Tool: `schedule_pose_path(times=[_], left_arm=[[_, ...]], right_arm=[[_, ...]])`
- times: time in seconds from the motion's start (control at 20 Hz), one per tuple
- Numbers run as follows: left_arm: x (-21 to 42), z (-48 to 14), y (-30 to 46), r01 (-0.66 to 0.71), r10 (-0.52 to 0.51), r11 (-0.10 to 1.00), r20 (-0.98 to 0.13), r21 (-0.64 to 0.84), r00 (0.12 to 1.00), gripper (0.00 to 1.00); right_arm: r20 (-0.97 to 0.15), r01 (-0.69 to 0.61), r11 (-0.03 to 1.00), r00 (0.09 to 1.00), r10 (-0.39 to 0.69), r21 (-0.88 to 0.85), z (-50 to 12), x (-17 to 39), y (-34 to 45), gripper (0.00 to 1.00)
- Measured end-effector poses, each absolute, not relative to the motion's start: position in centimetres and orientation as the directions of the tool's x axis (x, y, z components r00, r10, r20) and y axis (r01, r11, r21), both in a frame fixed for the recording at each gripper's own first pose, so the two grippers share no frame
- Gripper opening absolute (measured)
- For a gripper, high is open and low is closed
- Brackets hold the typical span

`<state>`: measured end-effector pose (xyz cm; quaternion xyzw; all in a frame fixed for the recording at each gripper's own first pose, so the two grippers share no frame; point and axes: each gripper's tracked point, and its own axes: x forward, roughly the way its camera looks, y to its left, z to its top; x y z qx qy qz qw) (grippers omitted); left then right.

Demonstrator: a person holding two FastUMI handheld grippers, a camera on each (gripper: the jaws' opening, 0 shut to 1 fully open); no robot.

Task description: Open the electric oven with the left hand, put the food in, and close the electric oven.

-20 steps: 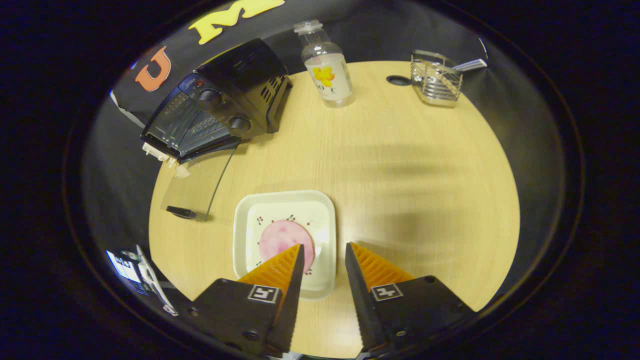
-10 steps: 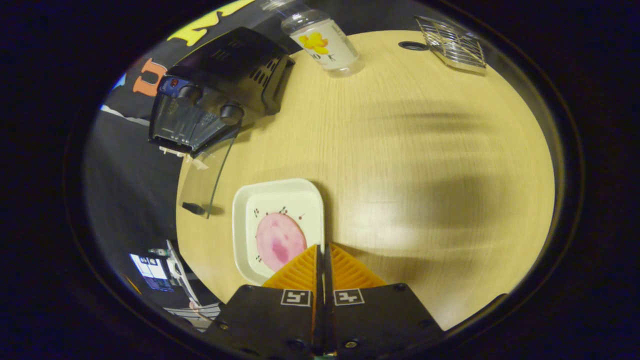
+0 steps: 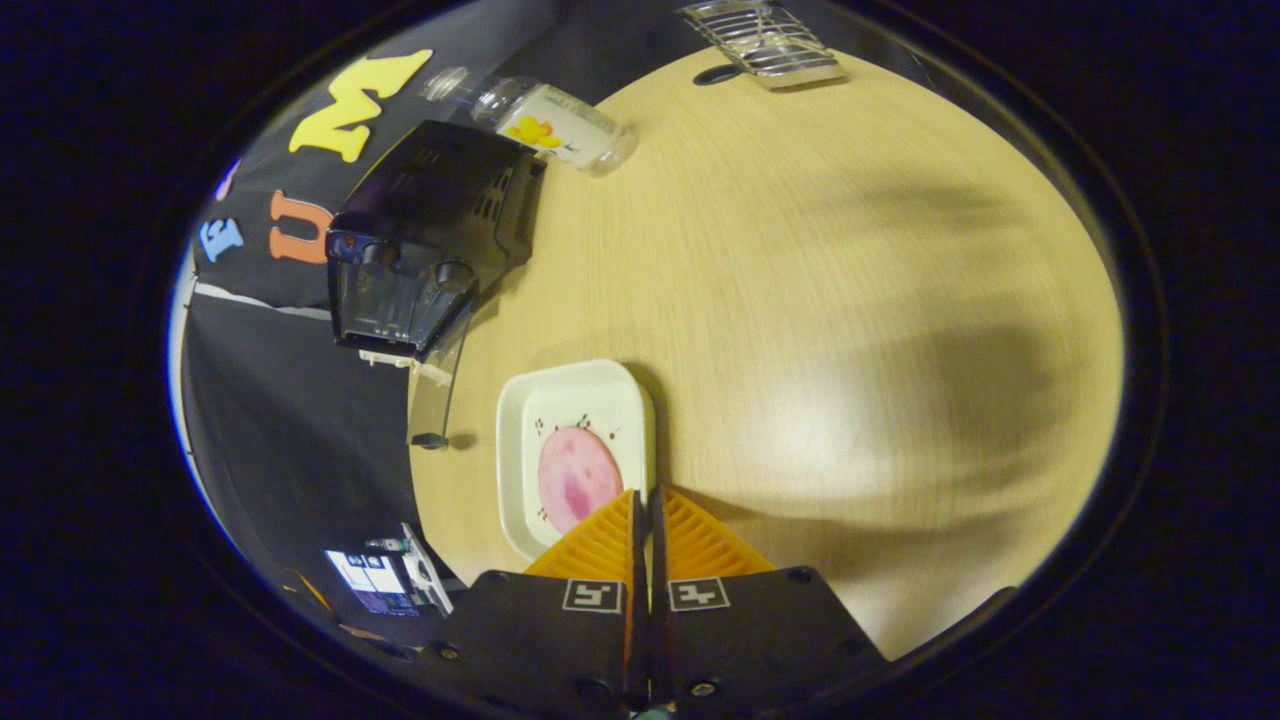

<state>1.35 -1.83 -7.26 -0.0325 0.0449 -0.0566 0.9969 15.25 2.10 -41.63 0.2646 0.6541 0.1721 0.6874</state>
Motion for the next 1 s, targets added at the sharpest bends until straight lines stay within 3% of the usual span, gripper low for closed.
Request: schedule_pose_path(times=[0.45, 0.7, 1.0], left_arm=[[0.5, -7.3, -0.3, 0.102, -0.106, 0.994, -0.090, -0.048, 0.990, 0.96], [-0.1, -7.2, 3.2, 0.041, -0.045, 0.998, -0.074, -0.050, 0.996, 0.96], [-1.6, -7.6, 6.3, 0.005, -0.009, 0.997, -0.060, -0.075, 0.998, 0.96]], right_arm=[[-0.804, 0.038, 0.811, 0.169, 0.570, 0.584, -35.1, 14.9, 1.6, 0.01], [-0.803, -0.035, 0.819, 0.179, 0.568, 0.572, -31.8, 14.9, 4.9, 0.04], [-0.781, -0.014, 0.797, 0.188, 0.595, 0.604, -30.4, 16.0, 10.2, 0.04]])
